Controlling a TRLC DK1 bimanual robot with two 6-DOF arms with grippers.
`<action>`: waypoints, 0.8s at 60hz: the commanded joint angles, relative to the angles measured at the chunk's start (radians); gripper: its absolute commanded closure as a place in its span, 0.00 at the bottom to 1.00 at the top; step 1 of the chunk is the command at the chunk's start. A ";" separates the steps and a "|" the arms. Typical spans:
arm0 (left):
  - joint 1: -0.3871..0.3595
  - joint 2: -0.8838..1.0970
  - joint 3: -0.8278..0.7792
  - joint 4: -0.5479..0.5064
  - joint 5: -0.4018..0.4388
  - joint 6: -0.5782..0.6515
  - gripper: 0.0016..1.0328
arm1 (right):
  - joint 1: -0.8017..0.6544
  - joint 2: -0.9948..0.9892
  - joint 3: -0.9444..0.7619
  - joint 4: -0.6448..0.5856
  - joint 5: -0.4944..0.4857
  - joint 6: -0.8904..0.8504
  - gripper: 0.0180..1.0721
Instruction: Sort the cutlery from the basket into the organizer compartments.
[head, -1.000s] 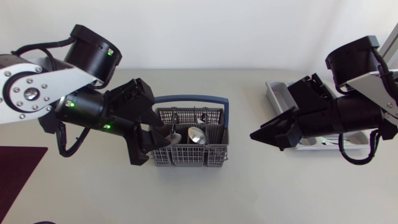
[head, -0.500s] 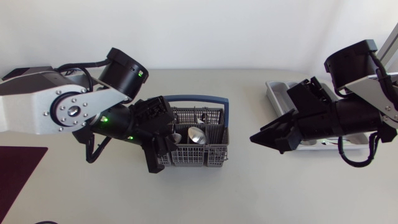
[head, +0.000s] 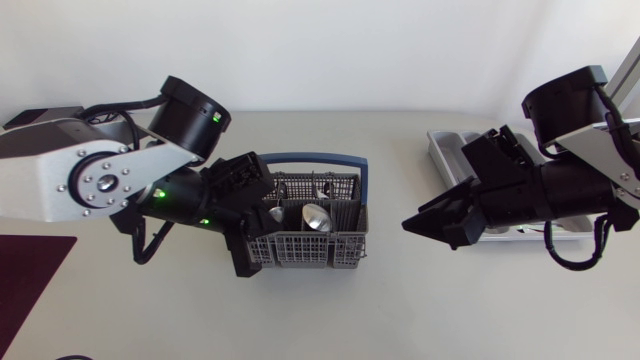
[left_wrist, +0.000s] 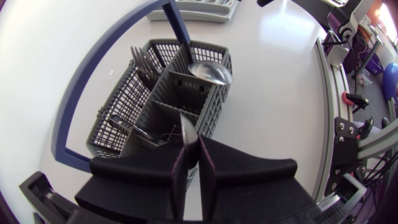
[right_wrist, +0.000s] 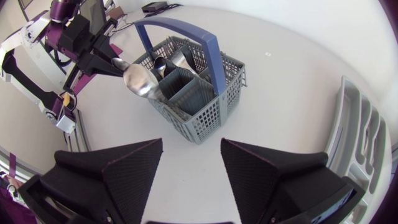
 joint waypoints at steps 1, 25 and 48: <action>0.021 -0.081 -0.031 0.002 0.001 -0.022 0.97 | 0.001 -0.014 -0.023 -0.012 -0.008 -0.012 0.35; 0.223 -0.248 0.000 -0.063 0.356 -0.080 0.97 | 0.023 -0.013 0.005 -0.038 -0.006 -0.006 0.35; 0.424 -0.349 0.109 -0.141 0.633 -0.160 0.97 | 0.024 -0.086 0.032 -0.073 -0.010 -0.026 0.35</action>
